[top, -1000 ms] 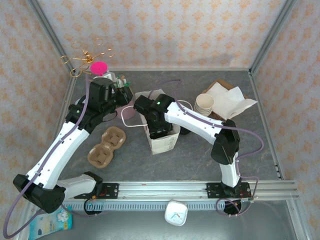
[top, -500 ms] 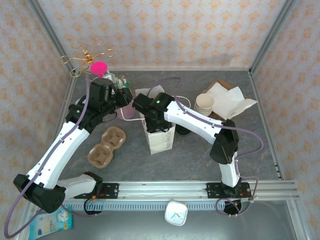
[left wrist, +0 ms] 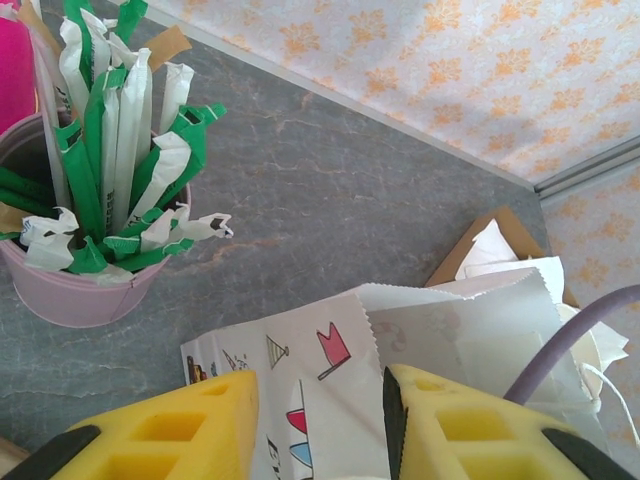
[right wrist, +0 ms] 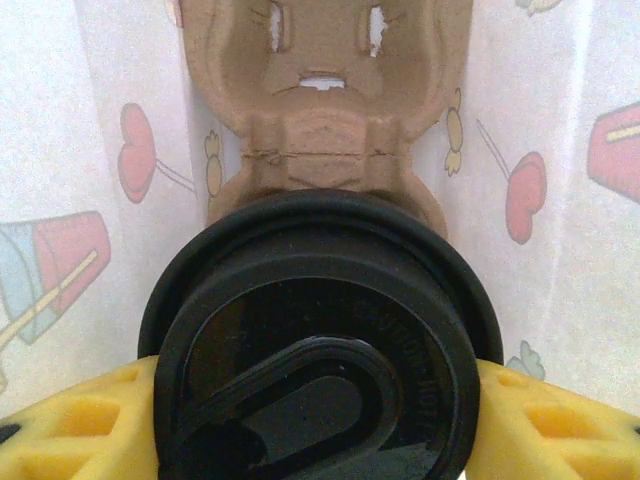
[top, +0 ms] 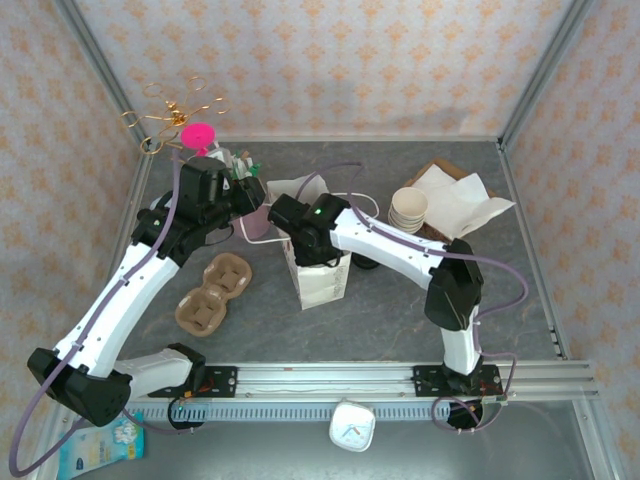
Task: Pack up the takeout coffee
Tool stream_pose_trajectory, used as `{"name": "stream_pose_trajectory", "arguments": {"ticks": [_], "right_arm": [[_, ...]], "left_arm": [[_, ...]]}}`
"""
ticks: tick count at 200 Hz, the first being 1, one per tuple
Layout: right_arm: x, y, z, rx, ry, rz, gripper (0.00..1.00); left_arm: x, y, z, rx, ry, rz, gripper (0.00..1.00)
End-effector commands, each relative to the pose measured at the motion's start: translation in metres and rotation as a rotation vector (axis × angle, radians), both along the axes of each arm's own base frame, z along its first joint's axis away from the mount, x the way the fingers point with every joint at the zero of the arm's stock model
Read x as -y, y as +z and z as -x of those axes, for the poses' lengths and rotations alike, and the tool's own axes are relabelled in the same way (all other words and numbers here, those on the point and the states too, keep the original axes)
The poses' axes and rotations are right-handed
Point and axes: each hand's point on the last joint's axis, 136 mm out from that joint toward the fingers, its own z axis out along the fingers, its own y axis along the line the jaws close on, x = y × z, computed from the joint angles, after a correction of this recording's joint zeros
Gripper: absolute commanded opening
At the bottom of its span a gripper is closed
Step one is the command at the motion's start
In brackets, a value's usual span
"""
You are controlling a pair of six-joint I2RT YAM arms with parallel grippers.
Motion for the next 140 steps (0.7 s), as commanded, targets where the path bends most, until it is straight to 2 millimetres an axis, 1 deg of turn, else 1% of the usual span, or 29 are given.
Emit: {"name": "stream_pose_trajectory", "arguments": {"ticks": [1, 18, 44, 68, 96, 140], "right_arm": [[0.004, -0.014, 0.01, -0.057, 0.011, 0.006, 0.51], [0.002, -0.011, 0.007, -0.046, 0.008, -0.006, 0.51], [0.005, -0.018, 0.009, -0.056, 0.007, 0.002, 0.51], [0.006, -0.018, 0.007, -0.042, 0.008, 0.004, 0.51], [0.008, -0.024, 0.008, -0.053, 0.009, 0.016, 0.51], [0.005, -0.014, 0.005, -0.038, 0.007, 0.002, 0.51]], "left_arm": [[-0.001, -0.004, 0.003, -0.024, 0.001, 0.009, 0.41], [0.001, -0.003, 0.004, -0.027, -0.008, 0.015, 0.41], [0.002, -0.003, 0.004, -0.028, -0.015, 0.02, 0.42], [0.001, -0.003, 0.005, -0.025, -0.016, 0.019, 0.42], [0.001, -0.004, 0.007, -0.029, -0.02, 0.014, 0.43], [0.001, -0.003, 0.007, -0.026, -0.02, 0.012, 0.44]]}}
